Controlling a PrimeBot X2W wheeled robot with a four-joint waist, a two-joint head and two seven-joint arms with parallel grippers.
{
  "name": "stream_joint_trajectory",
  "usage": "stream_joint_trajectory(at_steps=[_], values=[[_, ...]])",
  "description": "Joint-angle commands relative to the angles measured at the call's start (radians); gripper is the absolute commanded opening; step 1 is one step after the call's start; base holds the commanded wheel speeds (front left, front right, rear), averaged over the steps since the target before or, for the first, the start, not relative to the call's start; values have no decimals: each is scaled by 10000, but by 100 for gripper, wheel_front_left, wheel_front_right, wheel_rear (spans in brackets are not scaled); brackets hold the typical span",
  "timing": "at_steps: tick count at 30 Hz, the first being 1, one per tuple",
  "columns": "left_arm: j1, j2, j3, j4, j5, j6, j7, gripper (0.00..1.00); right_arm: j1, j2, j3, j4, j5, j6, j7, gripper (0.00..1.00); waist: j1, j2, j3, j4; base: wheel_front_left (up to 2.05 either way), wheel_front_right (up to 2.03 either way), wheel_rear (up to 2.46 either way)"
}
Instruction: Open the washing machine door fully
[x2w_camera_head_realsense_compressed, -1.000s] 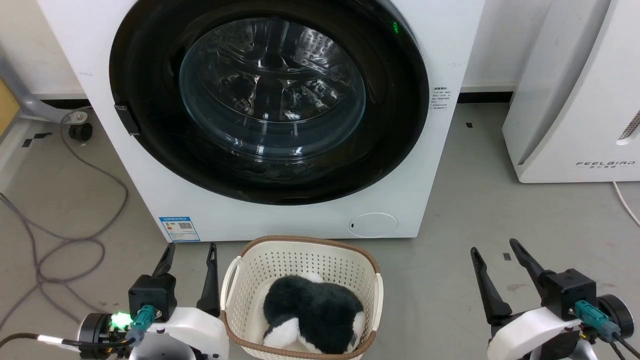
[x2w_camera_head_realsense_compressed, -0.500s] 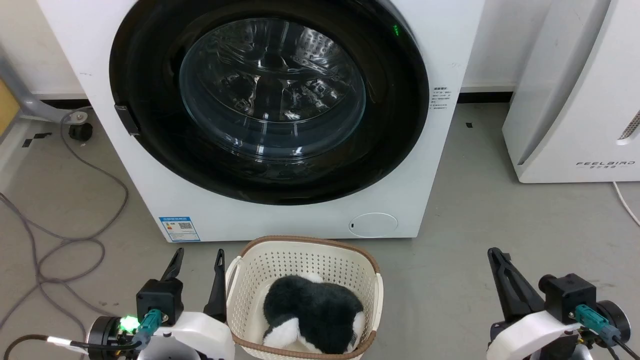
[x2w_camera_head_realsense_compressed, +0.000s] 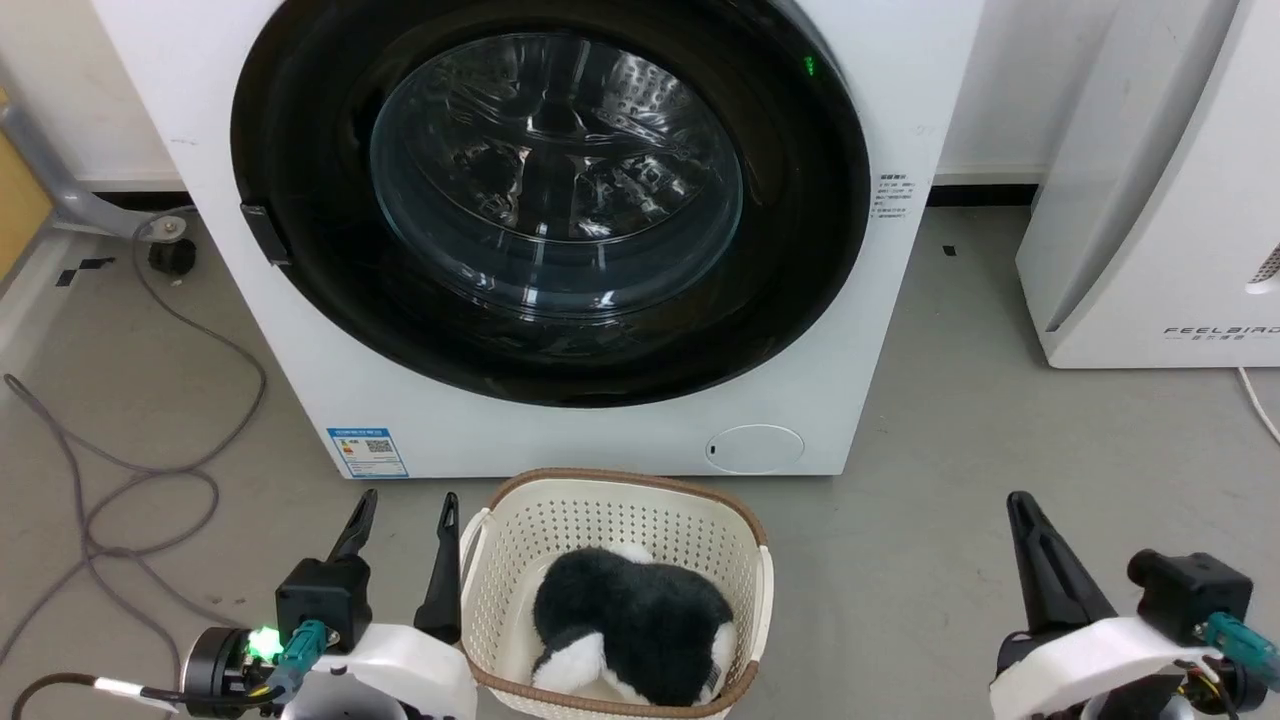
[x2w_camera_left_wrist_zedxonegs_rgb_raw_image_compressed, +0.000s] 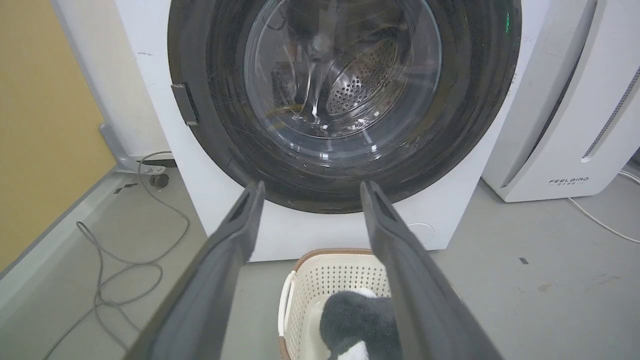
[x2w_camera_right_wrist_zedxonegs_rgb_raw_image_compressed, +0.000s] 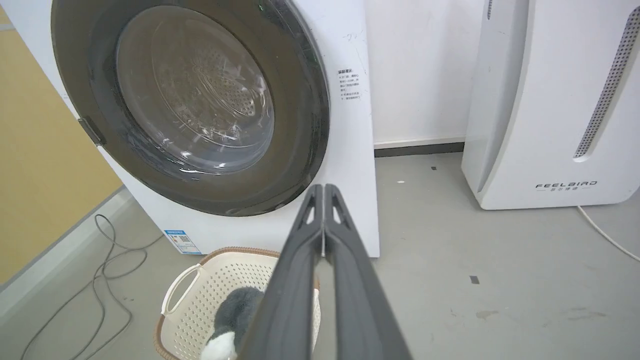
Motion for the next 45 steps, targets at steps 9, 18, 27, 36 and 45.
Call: stream_joint_trajectory(at_steps=[9, 18, 27, 36, 45], values=[[-242, 20, -69, 103, -147, -62, -271, 100, -751, 3, -239, 454, 1555, 3, -261, 0, 0, 0, 152, 44, 0, 0, 0], [-412, 40, -4, 32, -273, -122, -460, 100, -1942, 3, -189, 1081, 3312, 3, -411, 0, 0, 0, 527, -62, 0, 0, 0], [-754, 110, 129, -120, -393, -239, -648, 100, -3812, -45, -451, 1871, 4737, 4, -186, 0, 0, 0, 1135, -177, 0, 0, 0], [-1204, 160, 185, -286, -488, -413, -836, 100, -6109, -373, -549, 3077, 5693, 5, 395, 0, 0, 0, 1780, -124, 0, 0, 0], [-1609, 176, 266, -524, -588, -583, -1045, 100, -8949, -553, -588, 4860, 6500, 5, 1149, 0, 0, 0, 2481, 20, 0, 0, 0]])
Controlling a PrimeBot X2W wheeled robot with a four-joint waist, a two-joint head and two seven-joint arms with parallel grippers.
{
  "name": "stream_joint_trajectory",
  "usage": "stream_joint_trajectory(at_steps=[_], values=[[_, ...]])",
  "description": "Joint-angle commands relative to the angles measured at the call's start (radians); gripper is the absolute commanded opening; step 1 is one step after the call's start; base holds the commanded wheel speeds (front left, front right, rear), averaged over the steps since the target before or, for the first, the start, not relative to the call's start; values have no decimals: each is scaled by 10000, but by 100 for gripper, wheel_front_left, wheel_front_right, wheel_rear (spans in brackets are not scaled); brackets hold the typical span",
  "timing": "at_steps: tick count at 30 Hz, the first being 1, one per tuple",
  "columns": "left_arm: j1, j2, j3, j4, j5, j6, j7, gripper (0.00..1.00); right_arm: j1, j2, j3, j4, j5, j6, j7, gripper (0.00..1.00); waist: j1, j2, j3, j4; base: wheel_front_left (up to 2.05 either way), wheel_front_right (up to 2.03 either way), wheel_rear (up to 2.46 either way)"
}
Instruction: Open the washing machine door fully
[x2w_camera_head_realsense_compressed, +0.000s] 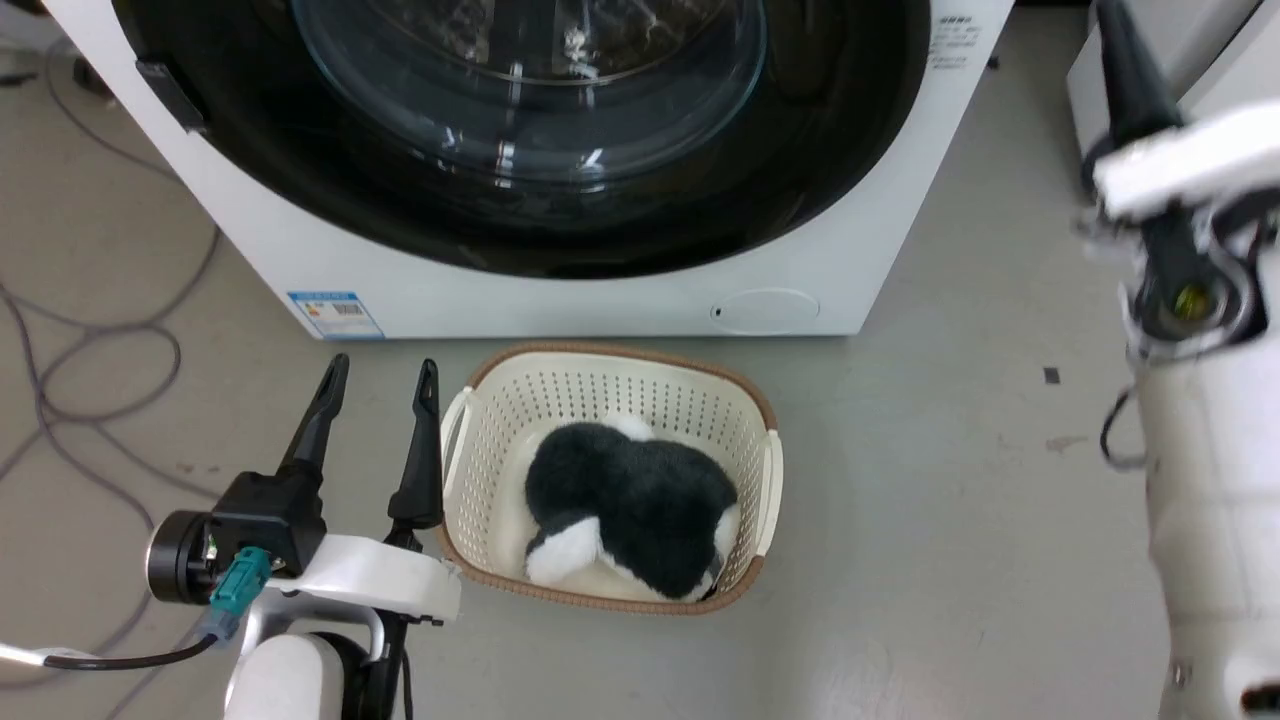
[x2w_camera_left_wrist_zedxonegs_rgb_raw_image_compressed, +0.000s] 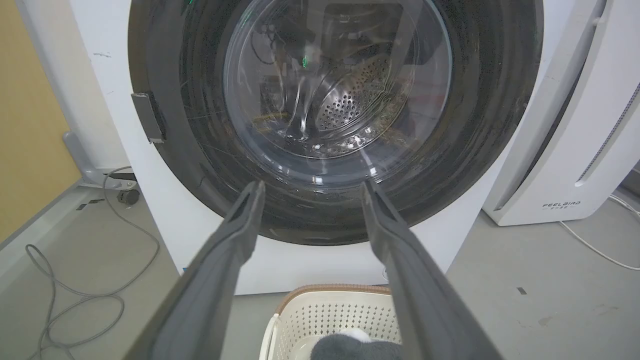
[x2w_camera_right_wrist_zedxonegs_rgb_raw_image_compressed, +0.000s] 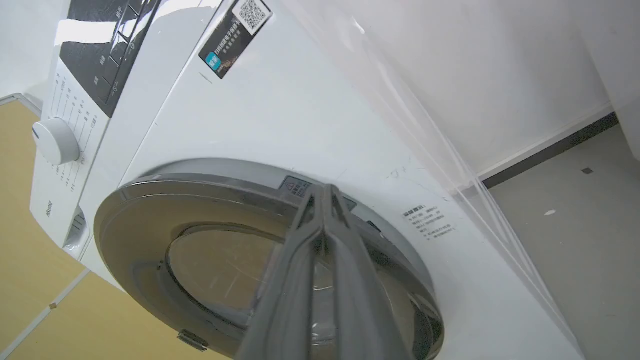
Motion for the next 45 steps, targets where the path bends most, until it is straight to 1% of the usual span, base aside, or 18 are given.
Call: stream_joint_trajectory(at_steps=[1, 7, 14, 28, 34, 41, 44, 45], values=[[-197, 60, 49, -71, -72, -66, -117, 100, -673, -58, -51, 378, 348, 5, 137, 0, -1, -1, 169, 43, 0, 0, 0], [-412, 57, 83, -152, -140, -160, -242, 100, -2317, -29, 111, 1644, 765, 6, 1014, 0, -1, -1, 569, 120, 0, 0, 0], [-673, 39, 88, -170, -242, -269, -388, 100, -3948, 22, 644, 3039, 863, 6, 2036, 0, -1, -1, 947, 243, 0, 0, 0], [-1076, -28, 42, -98, -429, -459, -682, 100, -6487, 272, 1571, 5612, 877, 7, 3042, 0, -1, -1, 1574, 497, 0, 0, 0], [-1233, -54, 20, -47, -512, -532, -806, 100, -7255, 173, 1810, 6325, 880, 7, 4255, 0, -1, -1, 1813, 577, 0, 0, 0], [-1363, -77, 0, -2, -601, -613, -953, 100, -7877, 55, 1840, 7050, 921, 8, 6064, 0, -1, -1, 1991, 620, 0, 0, 0], [-1388, -84, 15, 18, -630, -634, -989, 100, -8113, 72, 1753, 7227, 899, 8, 6642, 0, -1, -1, 2022, 595, 0, 0, 0], [-1388, -84, 15, 18, -630, -634, -989, 100, -8113, 72, 1753, 7227, 899, 8, 6642, 0, -1, -1, 2022, 595, 0, 0, 0]])
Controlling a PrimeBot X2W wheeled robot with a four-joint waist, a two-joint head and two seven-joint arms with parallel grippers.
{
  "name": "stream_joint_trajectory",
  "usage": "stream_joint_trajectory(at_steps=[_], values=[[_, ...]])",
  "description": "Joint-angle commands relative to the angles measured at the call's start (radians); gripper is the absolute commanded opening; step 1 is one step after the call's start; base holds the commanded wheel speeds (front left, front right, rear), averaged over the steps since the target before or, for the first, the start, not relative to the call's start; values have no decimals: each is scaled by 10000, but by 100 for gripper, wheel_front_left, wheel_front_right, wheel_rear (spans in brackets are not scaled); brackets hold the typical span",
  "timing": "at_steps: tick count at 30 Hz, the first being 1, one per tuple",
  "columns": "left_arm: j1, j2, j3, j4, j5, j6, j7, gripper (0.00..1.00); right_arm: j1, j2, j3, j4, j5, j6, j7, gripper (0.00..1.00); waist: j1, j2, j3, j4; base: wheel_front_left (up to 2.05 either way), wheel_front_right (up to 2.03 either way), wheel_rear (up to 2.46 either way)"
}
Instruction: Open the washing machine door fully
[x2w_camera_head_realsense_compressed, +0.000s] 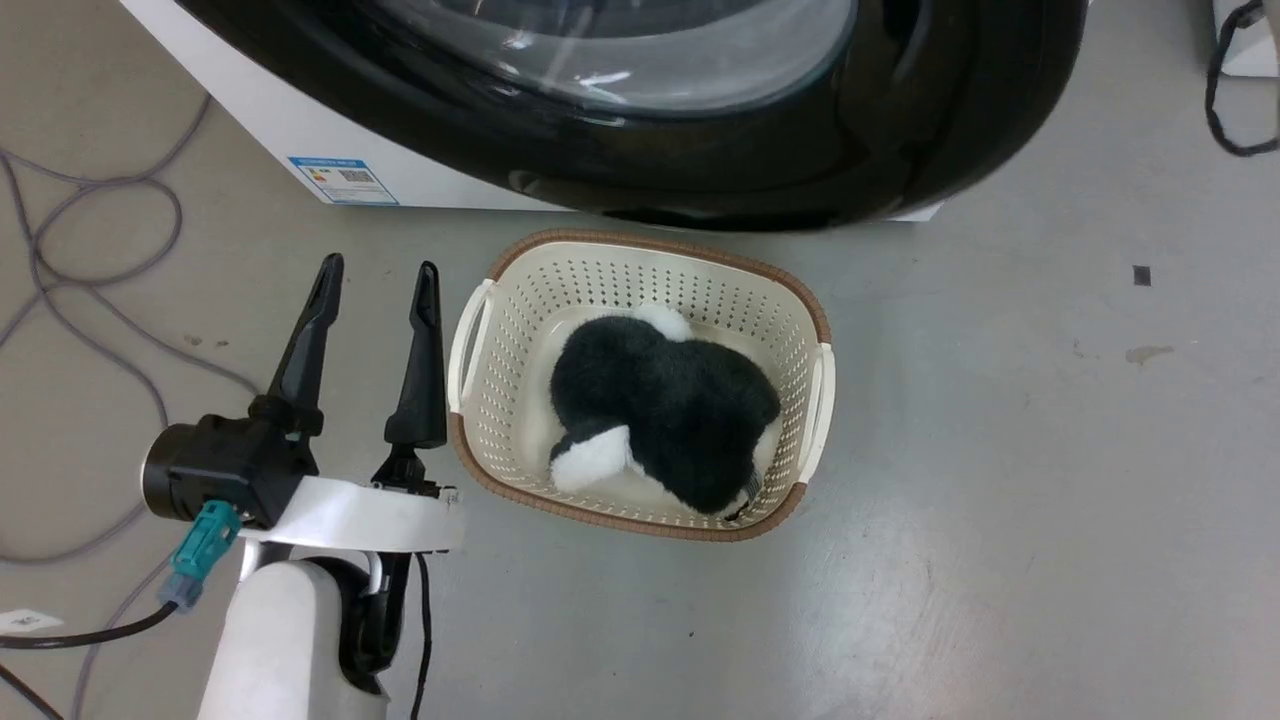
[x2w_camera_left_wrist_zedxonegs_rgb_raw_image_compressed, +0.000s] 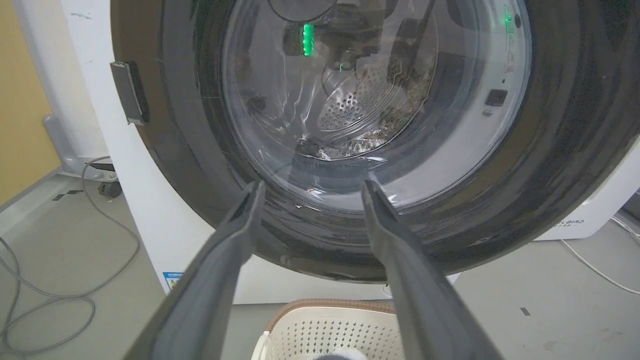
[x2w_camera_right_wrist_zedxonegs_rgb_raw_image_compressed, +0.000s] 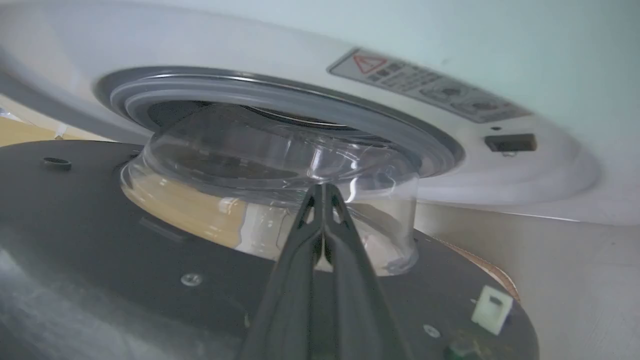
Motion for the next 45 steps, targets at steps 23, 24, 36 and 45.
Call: stream_joint_trajectory(at_steps=[23, 24, 36, 45], values=[[379, -17, -74, 672, 14, 115, -55, 100, 692, 108, -647, 67, 10, 16, 2546, 0, -1, 0, -1256, 24, 0, 0, 0], [447, -17, -74, 712, 31, 129, -55, 100, 831, 130, -637, 4, 54, 16, 2632, 0, -1, 0, -1354, 23, 0, 0, 0], [1292, -18, -140, 1235, 399, 245, -55, 100, 3181, 442, -444, -1521, 892, 16, 3665, 0, -1, 0, -2647, 104, 0, 0, 0], [1926, -18, -249, 1487, 589, 302, -55, 100, 5314, 583, 18, -3251, 1720, 16, 4307, 0, -1, 0, -3466, 202, 0, 0, 0]])
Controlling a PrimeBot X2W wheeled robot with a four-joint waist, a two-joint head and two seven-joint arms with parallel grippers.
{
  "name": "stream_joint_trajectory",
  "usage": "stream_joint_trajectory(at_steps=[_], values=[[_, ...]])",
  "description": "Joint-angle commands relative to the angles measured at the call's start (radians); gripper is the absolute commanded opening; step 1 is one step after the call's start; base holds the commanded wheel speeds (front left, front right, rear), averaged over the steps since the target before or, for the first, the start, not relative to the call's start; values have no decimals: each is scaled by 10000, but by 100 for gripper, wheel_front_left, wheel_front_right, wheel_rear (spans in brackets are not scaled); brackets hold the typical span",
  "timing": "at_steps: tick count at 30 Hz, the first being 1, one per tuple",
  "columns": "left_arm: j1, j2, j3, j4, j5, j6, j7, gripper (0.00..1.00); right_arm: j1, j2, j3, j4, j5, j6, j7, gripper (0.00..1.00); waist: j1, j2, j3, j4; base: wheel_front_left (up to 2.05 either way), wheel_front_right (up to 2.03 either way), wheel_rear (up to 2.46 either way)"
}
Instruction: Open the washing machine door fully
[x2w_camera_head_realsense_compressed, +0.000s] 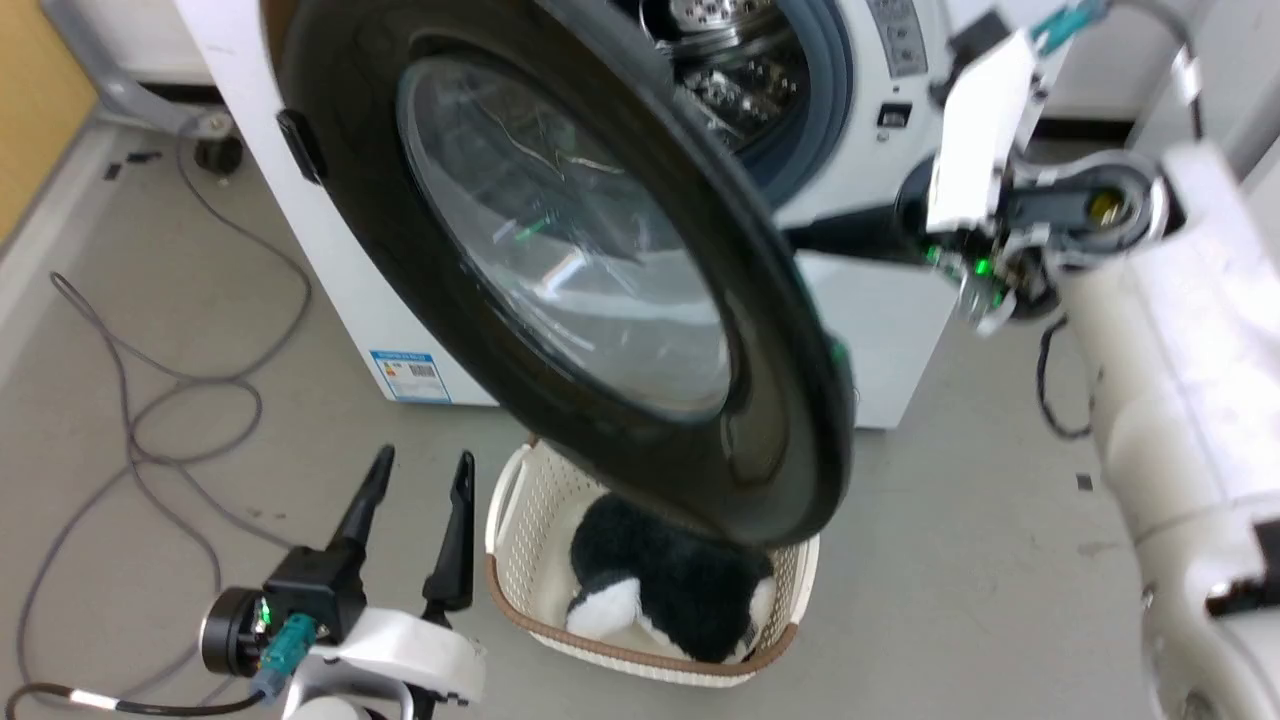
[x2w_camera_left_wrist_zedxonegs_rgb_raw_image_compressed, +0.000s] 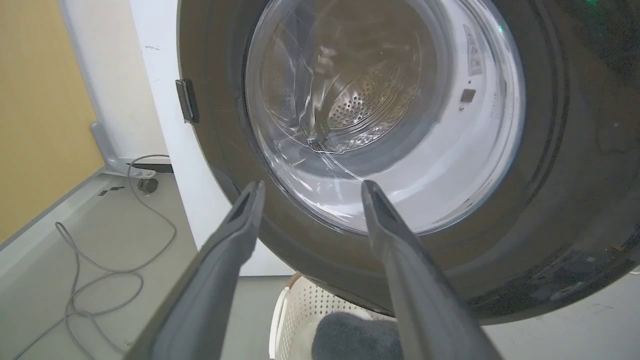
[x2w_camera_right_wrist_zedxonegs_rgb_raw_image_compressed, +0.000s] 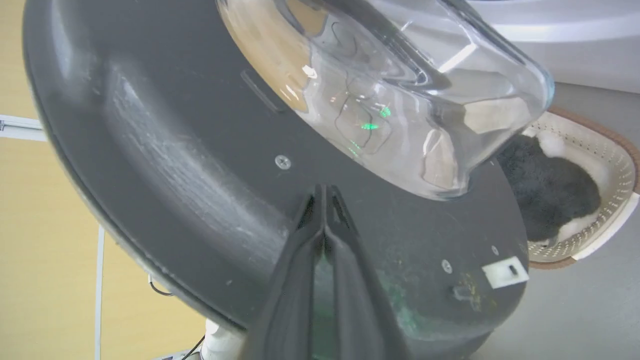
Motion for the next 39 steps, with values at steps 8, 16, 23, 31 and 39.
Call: stream_joint_trajectory(at_steps=[8, 16, 23, 31, 39], values=[[417, 24, -118, 220, 164, 23, -53, 100, 2016, 94, 1283, -1617, 1697, 10, 148, 0, 2, -1, -522, 158, 0, 0, 0], [491, 25, -226, 353, 202, 28, -53, 100, 2976, 96, 2943, -2551, 3316, 10, -344, 0, 2, -1, -621, 176, 0, 0, 0], [530, 24, -269, 337, 177, 47, -53, 100, 3437, 96, 3930, -3093, 4352, 10, -1158, 0, 2, -1, -573, 60, 0, 0, 0], [513, 23, -271, 302, 155, 67, -53, 100, 4509, 92, 3505, -3852, 3732, 10, -4727, 100, 2, -1, -579, -135, 0, 0, 0], [629, 30, -155, 313, 108, 148, -53, 100, 6771, -323, 2303, -4439, 3030, 10, -8366, 100, 2, -1, -696, -430, 0, 0, 0]])
